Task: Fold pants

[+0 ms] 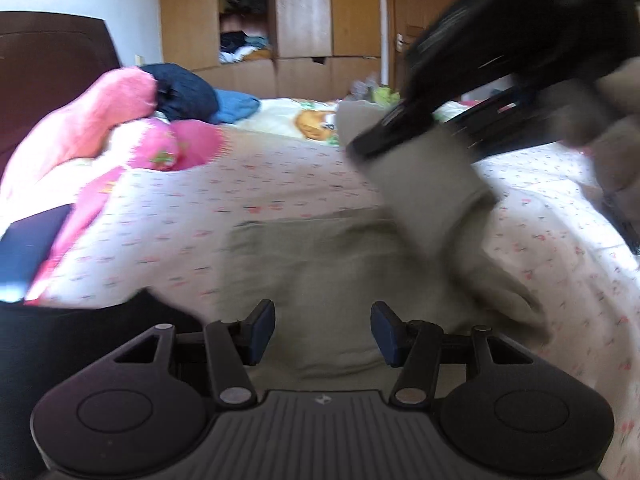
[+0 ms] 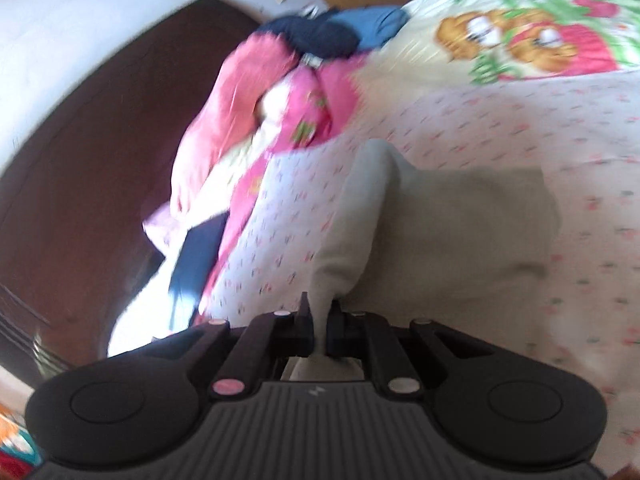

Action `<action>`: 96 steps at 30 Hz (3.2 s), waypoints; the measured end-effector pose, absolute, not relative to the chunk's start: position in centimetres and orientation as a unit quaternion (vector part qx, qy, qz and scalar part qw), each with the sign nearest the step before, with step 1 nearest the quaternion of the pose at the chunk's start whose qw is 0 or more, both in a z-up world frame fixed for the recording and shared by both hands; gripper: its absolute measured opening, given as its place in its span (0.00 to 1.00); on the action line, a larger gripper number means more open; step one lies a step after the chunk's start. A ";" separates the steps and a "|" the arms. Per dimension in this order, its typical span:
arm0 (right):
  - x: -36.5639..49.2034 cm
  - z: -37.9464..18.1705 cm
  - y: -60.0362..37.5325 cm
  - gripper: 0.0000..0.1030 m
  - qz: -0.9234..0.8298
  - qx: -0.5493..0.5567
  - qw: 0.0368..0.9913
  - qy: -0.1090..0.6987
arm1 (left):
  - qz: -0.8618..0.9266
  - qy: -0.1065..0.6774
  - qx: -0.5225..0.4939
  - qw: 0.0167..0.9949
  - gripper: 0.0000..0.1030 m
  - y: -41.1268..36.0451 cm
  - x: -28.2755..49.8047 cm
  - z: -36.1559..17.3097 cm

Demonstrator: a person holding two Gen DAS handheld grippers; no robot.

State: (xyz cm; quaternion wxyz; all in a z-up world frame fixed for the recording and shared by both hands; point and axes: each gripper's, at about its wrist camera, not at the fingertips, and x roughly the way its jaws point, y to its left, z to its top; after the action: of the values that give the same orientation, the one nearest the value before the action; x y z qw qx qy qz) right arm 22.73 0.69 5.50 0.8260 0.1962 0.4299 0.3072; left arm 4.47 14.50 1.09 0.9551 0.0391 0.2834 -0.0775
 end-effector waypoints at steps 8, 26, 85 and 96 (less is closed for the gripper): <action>21.8 1.1 8.6 0.15 0.296 0.091 0.817 0.486 | -0.071 0.282 0.006 0.957 0.64 17.5 2.0 0.5; 23.8 4.0 6.5 0.04 0.268 0.144 0.849 0.433 | -0.096 0.255 -0.040 0.961 0.64 17.8 2.2 1.4; 27.3 -2.7 -9.7 0.29 0.178 0.322 0.835 0.409 | -0.091 0.359 0.085 0.925 0.71 15.1 11.1 -1.1; 32.7 -2.6 -9.8 0.03 0.181 0.314 0.822 0.440 | -0.100 0.377 0.050 0.919 0.78 16.4 11.8 -1.8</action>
State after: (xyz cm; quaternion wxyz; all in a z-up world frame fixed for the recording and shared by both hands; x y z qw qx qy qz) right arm 32.68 -9.81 -2.59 0.8219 0.3139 0.4396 0.1809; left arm 11.83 16.36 -1.85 0.9193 0.0503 0.3773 -0.0998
